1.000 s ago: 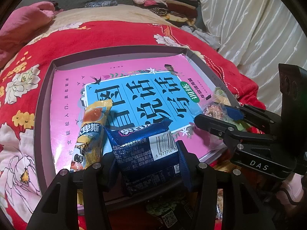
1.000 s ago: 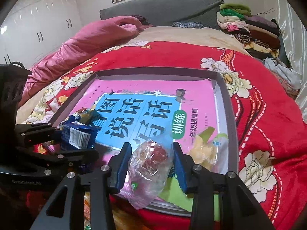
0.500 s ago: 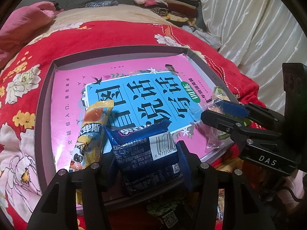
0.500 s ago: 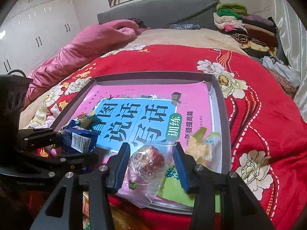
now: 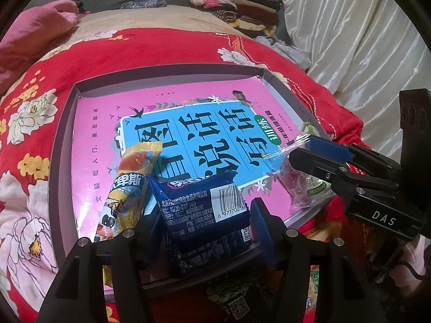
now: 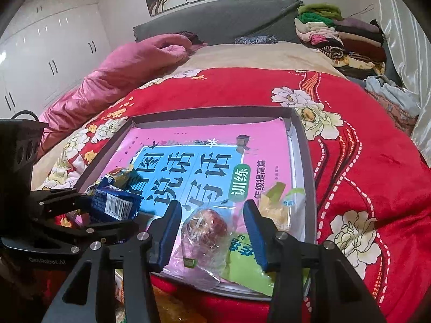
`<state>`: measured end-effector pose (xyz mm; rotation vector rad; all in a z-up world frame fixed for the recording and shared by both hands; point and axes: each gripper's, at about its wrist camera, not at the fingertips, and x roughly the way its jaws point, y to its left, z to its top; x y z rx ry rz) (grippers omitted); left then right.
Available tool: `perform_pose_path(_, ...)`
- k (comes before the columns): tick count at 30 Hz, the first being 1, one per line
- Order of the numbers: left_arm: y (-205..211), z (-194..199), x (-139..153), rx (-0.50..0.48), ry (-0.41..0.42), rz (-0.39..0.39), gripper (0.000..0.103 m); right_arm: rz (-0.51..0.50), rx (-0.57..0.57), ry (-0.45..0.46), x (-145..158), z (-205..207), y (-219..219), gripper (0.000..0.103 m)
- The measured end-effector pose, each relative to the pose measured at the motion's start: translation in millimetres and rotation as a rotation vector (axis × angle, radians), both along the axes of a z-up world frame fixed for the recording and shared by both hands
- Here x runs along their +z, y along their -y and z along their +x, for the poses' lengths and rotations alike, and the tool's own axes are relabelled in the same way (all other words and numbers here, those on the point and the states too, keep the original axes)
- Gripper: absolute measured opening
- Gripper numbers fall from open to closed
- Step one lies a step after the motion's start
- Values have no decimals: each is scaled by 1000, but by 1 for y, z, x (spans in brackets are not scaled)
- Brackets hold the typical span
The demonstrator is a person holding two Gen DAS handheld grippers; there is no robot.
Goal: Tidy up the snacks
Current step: 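Lower the blue biscuit pack into the tray with the left gripper while the right lowers the pastry bag, then open the left gripper over the tray while the right gripper releases the pastry bag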
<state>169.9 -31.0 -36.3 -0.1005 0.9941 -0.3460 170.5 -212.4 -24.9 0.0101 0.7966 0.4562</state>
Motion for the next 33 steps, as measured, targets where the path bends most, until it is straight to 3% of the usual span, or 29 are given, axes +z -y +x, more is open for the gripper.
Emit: perform_pose_path(33, -19, -7, 30, 50, 38, -58, 78, 52, -9, 59, 15, -6, 5, 64)
